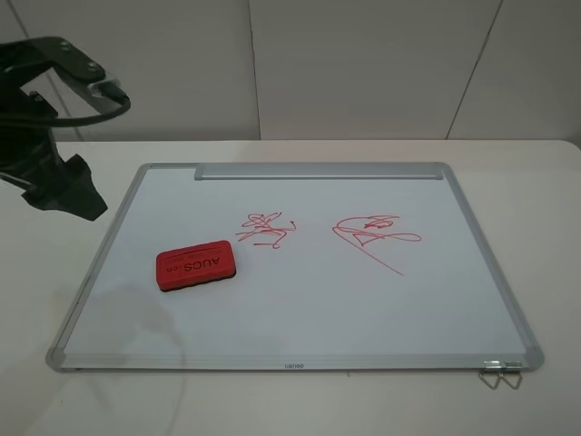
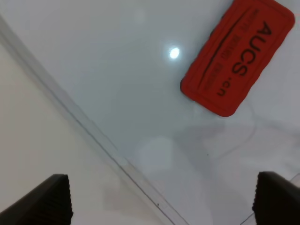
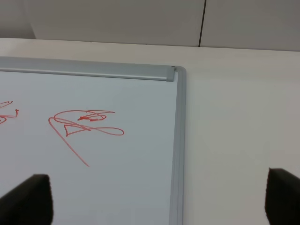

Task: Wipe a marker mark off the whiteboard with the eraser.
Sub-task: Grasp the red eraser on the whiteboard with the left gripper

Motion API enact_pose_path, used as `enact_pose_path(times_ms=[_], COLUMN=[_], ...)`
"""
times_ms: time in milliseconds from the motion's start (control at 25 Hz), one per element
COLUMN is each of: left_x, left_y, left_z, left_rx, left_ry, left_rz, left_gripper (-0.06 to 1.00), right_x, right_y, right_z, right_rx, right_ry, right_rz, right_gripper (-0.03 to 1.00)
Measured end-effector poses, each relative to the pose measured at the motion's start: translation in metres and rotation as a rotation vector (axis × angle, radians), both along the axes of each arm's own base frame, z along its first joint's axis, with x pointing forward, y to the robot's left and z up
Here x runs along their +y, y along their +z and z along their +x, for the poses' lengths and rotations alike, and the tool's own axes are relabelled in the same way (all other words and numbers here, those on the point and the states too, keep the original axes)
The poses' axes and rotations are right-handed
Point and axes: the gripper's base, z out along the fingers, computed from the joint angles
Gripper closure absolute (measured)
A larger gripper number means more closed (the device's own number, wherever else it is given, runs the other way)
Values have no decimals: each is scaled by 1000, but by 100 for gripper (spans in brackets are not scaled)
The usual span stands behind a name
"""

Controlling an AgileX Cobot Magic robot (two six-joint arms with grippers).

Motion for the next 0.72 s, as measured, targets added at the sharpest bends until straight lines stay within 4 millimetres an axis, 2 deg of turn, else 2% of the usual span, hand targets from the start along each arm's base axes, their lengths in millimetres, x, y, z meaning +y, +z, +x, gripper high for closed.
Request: enact_pose_path(times_ms=[80, 120, 160, 520, 720], left_x=[-14, -26, -26, -65, -81], left_y=[-10, -22, -22, -64, -76], left_z=[12, 20, 20, 36, 46], left_rx=[38, 71, 71, 123, 131], left_ry=[-102, -186, -186, -550, -634], left_rz=[35, 46, 46, 60, 61], left_gripper=[17, 17, 17, 17, 17], right_x=[0, 0, 0, 0, 0], right_y=[0, 0, 0, 0, 0], right_z=[0, 0, 0, 0, 0], right_rx=[0, 0, 0, 0, 0], right_ry=[0, 0, 0, 0, 0], right_rz=[0, 0, 0, 0, 0], right_gripper=[14, 14, 14, 14, 14])
